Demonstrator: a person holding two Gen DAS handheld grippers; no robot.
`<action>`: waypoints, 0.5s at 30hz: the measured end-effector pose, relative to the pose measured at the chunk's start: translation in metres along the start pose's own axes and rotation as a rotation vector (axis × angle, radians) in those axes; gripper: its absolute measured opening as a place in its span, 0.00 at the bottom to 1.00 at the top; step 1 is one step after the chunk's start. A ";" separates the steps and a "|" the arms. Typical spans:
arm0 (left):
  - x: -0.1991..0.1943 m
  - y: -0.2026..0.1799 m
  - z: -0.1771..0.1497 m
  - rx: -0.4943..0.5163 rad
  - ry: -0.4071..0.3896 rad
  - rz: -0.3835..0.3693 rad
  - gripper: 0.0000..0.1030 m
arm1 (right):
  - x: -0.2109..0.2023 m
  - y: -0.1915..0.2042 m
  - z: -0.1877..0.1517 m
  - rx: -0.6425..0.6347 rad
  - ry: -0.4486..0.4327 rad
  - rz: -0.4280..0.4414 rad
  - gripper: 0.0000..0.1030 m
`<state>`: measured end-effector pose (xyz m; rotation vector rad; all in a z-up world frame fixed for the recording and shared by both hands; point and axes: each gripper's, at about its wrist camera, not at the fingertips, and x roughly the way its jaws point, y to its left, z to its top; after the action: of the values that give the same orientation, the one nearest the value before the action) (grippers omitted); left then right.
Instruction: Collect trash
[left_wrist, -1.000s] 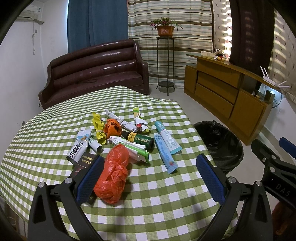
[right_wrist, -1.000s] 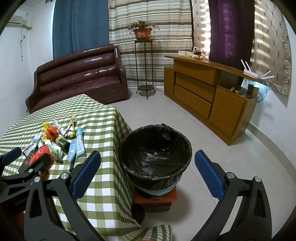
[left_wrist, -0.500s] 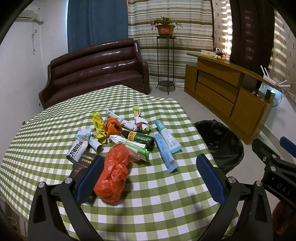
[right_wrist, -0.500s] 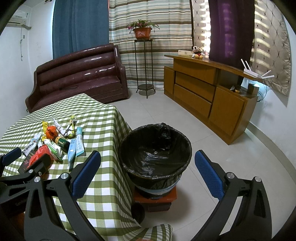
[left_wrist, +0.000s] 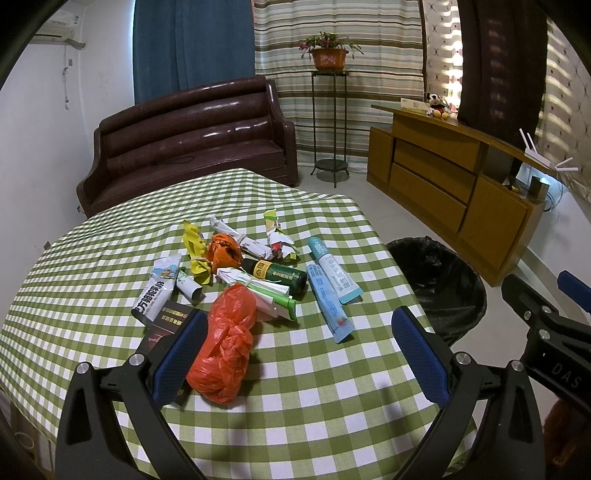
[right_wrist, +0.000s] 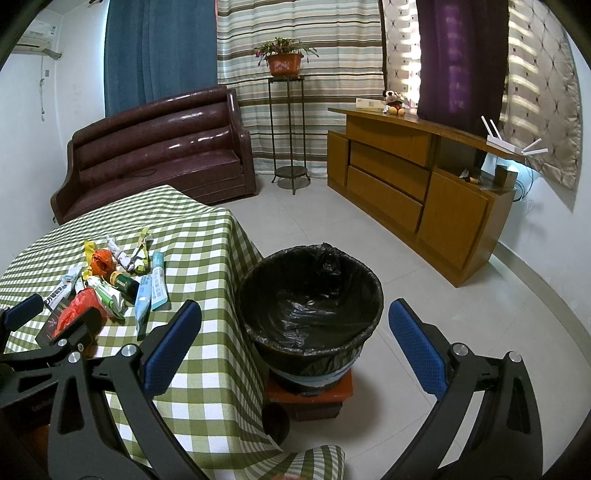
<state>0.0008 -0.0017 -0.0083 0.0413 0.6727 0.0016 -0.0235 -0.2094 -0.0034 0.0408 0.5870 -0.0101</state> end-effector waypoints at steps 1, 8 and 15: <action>0.000 0.000 -0.001 0.001 0.000 0.000 0.94 | -0.001 0.000 0.001 0.000 0.001 0.000 0.96; 0.000 -0.002 -0.002 0.003 0.002 0.000 0.94 | 0.001 -0.001 -0.001 -0.001 0.002 -0.001 0.96; 0.000 -0.002 -0.002 0.003 0.002 0.000 0.94 | 0.001 -0.002 -0.003 0.001 0.005 0.000 0.96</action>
<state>-0.0008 -0.0035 -0.0098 0.0437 0.6751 0.0006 -0.0244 -0.2112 -0.0069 0.0417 0.5919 -0.0099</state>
